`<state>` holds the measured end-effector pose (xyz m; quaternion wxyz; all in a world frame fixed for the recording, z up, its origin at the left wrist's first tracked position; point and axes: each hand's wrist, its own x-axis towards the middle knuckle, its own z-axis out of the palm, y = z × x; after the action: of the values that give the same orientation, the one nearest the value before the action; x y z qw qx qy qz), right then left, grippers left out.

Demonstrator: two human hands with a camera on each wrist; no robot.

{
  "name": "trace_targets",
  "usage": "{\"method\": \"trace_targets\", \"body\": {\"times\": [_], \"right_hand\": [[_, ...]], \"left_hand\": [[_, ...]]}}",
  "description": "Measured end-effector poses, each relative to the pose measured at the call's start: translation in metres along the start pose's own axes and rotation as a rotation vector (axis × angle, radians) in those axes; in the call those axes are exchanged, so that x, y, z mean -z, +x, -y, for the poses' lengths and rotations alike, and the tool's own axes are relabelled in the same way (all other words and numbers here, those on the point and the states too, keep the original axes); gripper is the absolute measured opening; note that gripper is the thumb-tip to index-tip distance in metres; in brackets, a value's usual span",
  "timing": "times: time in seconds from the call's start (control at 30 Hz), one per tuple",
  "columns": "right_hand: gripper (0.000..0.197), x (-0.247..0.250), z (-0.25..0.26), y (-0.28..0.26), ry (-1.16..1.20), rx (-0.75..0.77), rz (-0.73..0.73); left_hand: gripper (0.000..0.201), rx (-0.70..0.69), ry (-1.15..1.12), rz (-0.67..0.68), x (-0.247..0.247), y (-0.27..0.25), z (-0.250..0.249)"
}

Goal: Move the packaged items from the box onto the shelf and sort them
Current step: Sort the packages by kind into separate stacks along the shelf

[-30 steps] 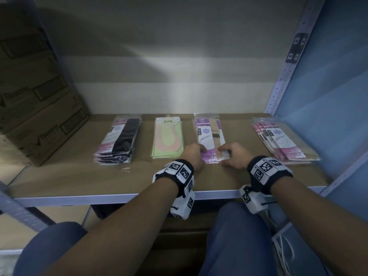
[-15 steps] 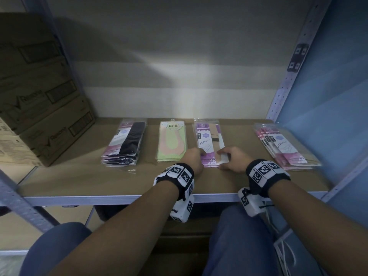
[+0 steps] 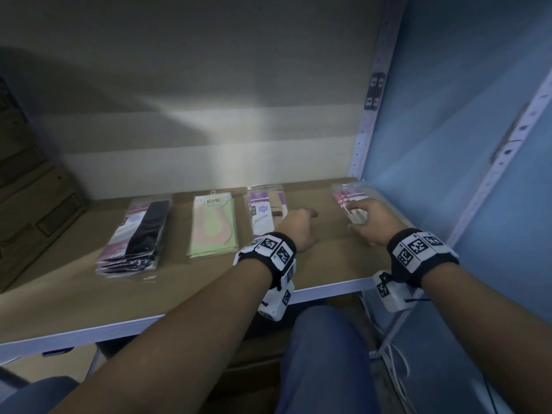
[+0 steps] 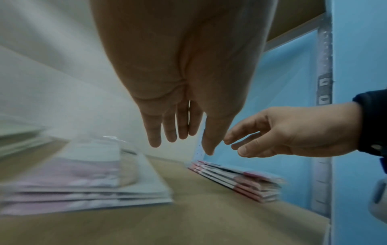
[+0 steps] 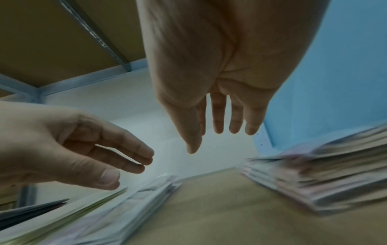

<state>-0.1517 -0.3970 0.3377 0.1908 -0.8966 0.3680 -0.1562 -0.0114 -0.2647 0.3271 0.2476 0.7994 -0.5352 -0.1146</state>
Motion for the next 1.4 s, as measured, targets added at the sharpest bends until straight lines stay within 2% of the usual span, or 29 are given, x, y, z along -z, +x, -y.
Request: {"method": "trace_targets", "body": {"times": [0.1, 0.27, 0.47, 0.63, 0.83, 1.17, 1.4], "right_hand": [[0.039, 0.012, -0.032, -0.004, -0.08, -0.037, -0.108], [0.037, 0.011, -0.075, -0.02, -0.088, -0.091, -0.149], [0.054, -0.009, -0.11, -0.022, -0.038, -0.168, -0.159], [0.055, -0.022, -0.116, -0.016, 0.052, -0.177, -0.138], [0.05, -0.026, -0.121, -0.013, 0.133, -0.137, -0.222], [0.049, -0.03, -0.12, -0.011, 0.195, -0.084, -0.266], [0.051, -0.038, -0.102, -0.004, 0.212, -0.034, -0.218]], "left_hand": [[0.059, -0.062, -0.025, 0.017, -0.016, 0.009, -0.026], [0.053, -0.115, -0.081, 0.056, -0.049, 0.024, -0.065], [0.06, -0.12, -0.037, 0.119, -0.083, 0.044, -0.088], [0.052, -0.124, -0.044, 0.085, -0.099, 0.058, -0.086], [0.03, -0.15, -0.073, 0.021, -0.104, 0.069, -0.08], [0.029, -0.135, -0.104, -0.04, -0.105, 0.07, -0.071], [0.03, -0.077, -0.136, -0.055, -0.094, 0.064, -0.049]]}}
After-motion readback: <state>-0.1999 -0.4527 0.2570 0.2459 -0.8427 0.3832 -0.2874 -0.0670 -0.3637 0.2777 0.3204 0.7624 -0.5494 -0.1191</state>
